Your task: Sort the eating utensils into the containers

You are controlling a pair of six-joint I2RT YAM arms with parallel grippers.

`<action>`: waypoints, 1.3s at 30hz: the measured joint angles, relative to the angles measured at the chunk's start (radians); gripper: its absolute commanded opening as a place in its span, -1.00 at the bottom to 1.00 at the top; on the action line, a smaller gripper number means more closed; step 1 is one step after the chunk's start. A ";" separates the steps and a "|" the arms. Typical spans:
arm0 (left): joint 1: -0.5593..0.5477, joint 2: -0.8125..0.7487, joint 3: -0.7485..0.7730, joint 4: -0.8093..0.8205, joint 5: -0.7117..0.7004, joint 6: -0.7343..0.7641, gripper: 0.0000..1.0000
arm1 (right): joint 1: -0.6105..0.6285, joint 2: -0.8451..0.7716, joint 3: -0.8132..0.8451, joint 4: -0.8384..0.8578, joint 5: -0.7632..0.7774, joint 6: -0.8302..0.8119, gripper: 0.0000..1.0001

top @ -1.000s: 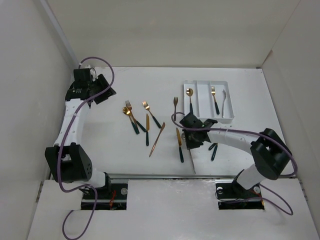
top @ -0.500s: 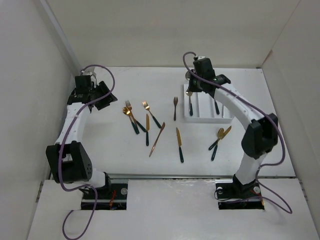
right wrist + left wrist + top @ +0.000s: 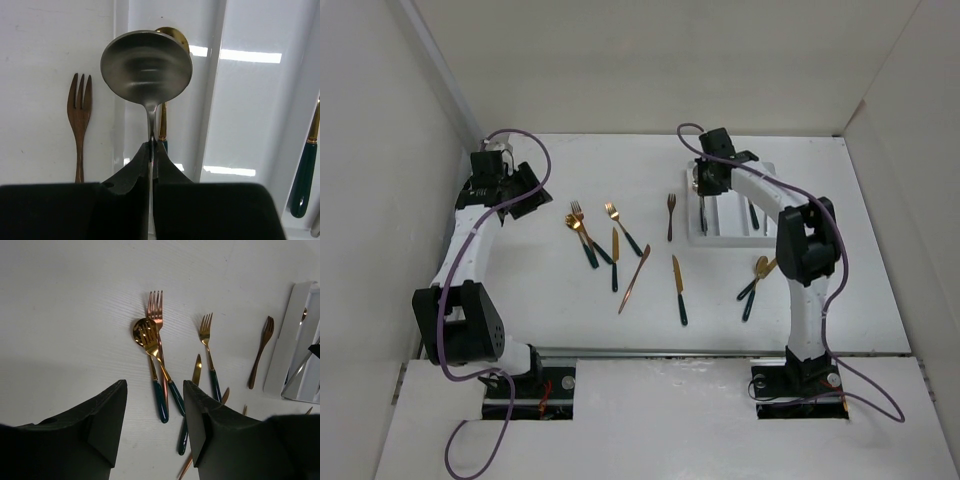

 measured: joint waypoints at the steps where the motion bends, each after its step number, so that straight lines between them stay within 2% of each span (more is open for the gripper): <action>1: 0.000 0.002 0.000 0.002 -0.002 0.002 -0.10 | -0.003 0.000 0.004 0.000 -0.003 -0.002 -1.00; 2: 0.000 0.003 -0.001 0.004 -0.004 0.003 -0.10 | -0.003 0.002 0.006 0.001 -0.007 -0.002 -1.00; 5: 0.000 0.003 -0.020 0.016 -0.009 0.007 -0.10 | -0.003 0.015 0.016 0.003 -0.012 -0.002 -0.46; 6: 0.000 0.003 -0.032 0.021 -0.010 0.007 -0.10 | -0.003 0.023 0.016 0.002 -0.013 0.000 -0.15; 10: -0.001 0.005 -0.089 0.028 -0.013 0.007 -0.10 | -0.003 0.043 0.016 -0.006 -0.020 -0.001 0.24; 13: -0.014 0.015 -0.112 0.031 -0.021 0.007 -0.10 | -0.003 0.042 0.016 -0.010 -0.020 0.000 0.35; 19: -0.167 0.082 -0.128 0.048 -0.055 0.008 -0.03 | 0.001 -0.005 -0.010 -0.009 -0.003 0.006 0.37; 22: -0.248 0.168 -0.115 0.052 -0.071 0.009 -0.20 | 0.021 -0.096 -0.066 -0.006 0.023 0.016 0.35; 23: -0.262 0.205 -0.103 0.051 -0.081 0.012 -0.30 | 0.032 -0.135 -0.088 -0.005 0.032 0.020 0.32; 27: -0.282 0.341 -0.044 0.038 -0.133 0.027 -0.30 | 0.099 -0.281 -0.170 0.015 0.042 0.028 0.27; 30: -0.288 0.369 -0.031 0.027 -0.161 0.033 -0.30 | 0.178 -0.313 -0.182 0.035 0.034 0.008 0.27; 33: -0.297 0.357 -0.030 0.021 -0.182 0.035 -0.30 | 0.269 -0.244 -0.132 0.035 0.023 -0.014 0.15; 39: -0.295 0.243 -0.030 0.011 -0.232 0.056 -0.25 | 0.354 0.014 0.031 0.027 -0.024 -0.037 0.15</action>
